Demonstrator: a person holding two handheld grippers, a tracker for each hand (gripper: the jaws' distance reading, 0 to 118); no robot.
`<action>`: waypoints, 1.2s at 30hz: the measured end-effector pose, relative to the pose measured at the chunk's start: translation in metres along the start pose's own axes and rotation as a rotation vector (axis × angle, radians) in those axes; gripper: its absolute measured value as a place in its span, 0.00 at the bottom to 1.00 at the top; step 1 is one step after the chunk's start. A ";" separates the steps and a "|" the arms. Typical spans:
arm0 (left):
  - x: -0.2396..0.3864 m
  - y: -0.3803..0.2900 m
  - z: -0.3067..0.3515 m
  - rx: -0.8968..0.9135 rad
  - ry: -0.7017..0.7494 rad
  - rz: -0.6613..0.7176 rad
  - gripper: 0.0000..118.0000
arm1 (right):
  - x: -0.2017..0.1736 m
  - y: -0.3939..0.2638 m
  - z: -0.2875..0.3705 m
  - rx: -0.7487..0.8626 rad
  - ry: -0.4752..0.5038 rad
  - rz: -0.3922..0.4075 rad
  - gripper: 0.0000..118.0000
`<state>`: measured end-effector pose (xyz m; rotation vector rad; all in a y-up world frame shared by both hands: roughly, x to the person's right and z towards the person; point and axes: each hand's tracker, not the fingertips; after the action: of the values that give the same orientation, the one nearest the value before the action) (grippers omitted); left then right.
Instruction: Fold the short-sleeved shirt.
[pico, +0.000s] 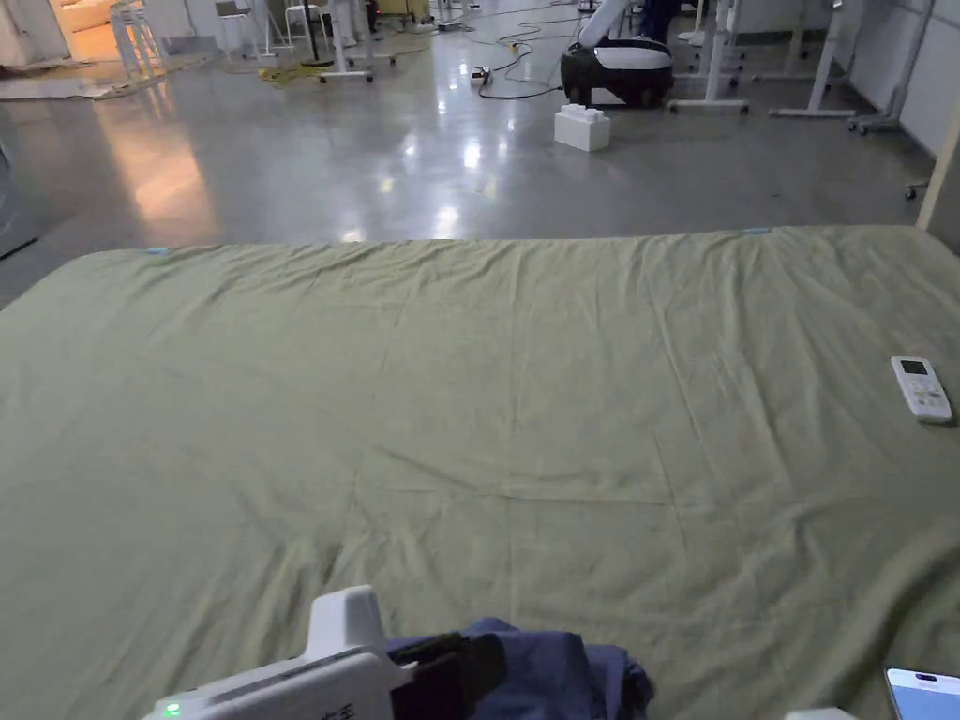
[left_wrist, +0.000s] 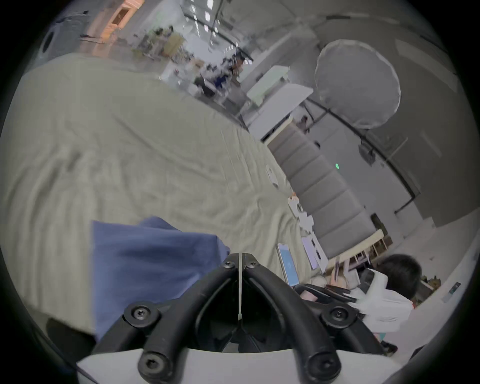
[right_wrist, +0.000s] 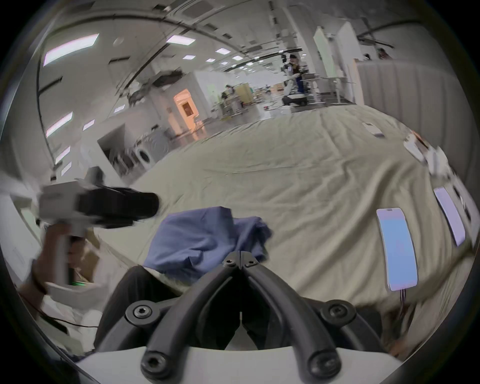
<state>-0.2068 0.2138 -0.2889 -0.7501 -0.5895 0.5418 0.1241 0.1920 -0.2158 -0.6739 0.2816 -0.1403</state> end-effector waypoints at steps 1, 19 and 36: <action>-0.006 0.000 0.016 0.021 0.033 0.020 0.01 | -0.011 0.008 -0.021 -0.017 0.001 0.082 0.00; -0.127 0.003 -0.019 -0.090 -0.015 0.394 0.87 | 0.014 -0.006 -0.136 -0.334 0.050 -0.179 0.00; -0.112 0.000 -0.079 -0.287 0.062 0.317 0.37 | 0.023 -0.014 -0.125 -0.257 0.117 -0.350 0.00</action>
<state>-0.2342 0.1052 -0.3691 -1.1398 -0.4984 0.7321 0.1078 0.1022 -0.3050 -0.9693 0.2944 -0.4856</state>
